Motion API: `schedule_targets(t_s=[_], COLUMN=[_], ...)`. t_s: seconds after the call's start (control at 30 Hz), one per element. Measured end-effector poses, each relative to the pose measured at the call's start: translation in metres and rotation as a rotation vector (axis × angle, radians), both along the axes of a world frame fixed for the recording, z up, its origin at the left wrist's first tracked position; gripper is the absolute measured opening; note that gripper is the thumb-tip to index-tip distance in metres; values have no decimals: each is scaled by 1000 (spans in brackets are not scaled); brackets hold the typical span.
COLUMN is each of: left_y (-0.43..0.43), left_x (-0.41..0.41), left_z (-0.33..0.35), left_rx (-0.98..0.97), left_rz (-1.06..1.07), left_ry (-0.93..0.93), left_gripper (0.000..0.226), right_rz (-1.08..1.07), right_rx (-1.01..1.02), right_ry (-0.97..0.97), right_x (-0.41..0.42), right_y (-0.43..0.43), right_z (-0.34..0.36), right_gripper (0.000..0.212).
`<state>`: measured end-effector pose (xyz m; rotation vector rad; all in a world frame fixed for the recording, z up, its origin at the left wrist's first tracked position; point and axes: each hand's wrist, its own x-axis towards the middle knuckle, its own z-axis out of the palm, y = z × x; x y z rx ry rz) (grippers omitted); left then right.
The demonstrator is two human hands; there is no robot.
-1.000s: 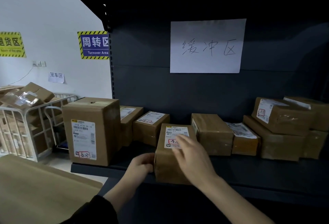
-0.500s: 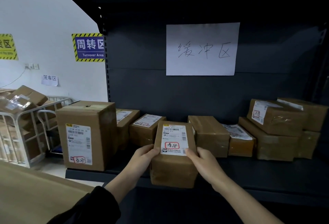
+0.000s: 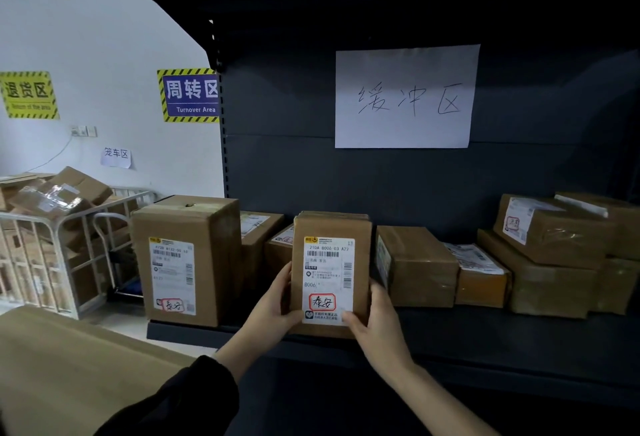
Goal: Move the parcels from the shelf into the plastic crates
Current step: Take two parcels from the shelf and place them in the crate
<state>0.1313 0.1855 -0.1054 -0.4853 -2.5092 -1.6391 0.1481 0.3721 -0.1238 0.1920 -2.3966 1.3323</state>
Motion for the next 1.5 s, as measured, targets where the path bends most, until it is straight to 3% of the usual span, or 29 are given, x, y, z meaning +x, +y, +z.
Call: schedule_targets(t_s=[0.37, 0.57, 0.9, 1.07, 1.27, 1.5], left_y=[11, -10, -98, -156, -202, -201], left_x=[19, 34, 43, 31, -2, -25], left_z=[-13, -22, -3, 4, 8, -1], left_rx=[-47, -36, 115, 89, 58, 233], left_rz=[125, 213, 449, 575, 514, 300], left_ry=[-31, -95, 56, 67, 62, -51], left_gripper=[82, 84, 56, 60, 66, 32], right_rz=[-62, -169, 99, 154, 173, 177], right_rx=[18, 89, 137, 146, 112, 56], right_ry=[-15, 157, 325, 248, 72, -38], right_x=[6, 30, 34, 7, -30, -41], right_y=[-8, -10, -87, -138, -183, -204], right_z=[-17, -14, 7, 10, 15, 9], right_gripper=[68, 59, 46, 53, 59, 51])
